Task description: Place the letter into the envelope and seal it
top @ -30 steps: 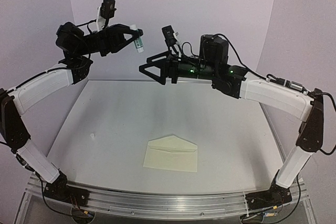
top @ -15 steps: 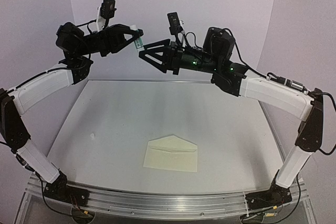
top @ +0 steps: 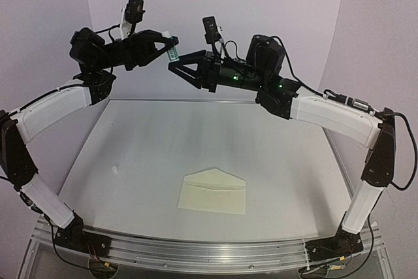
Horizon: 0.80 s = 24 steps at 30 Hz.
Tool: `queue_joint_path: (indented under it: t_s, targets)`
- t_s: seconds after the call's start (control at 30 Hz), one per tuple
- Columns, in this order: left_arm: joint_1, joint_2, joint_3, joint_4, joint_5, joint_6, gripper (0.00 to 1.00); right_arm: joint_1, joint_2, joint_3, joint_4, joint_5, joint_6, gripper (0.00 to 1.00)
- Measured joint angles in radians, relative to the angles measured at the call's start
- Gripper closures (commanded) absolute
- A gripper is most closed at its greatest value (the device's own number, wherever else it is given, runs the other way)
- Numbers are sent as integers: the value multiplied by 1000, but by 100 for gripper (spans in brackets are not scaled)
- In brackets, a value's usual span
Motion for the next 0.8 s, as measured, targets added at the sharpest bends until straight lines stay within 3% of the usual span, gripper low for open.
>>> queue_joint_path:
  t_s: [0.13,0.27,0.37,0.57,0.8]
  targets:
    - [0,0,0,0,0,0,100,3,0,0,4,1,-8,76]
    - [1,0,0,0,-5,0,100,5,0,0,8,-1,-14,93]
    - [2,0,0,0,-12,2,100,5,0,0,10,2,-14,100]
    - [4,0,0,-15,-41,24,100,20,-11,-20,18,93,-32,100]
    - [16,-9,0,-67,-82,77,100,116,-40,-56,18,452,-158,100]
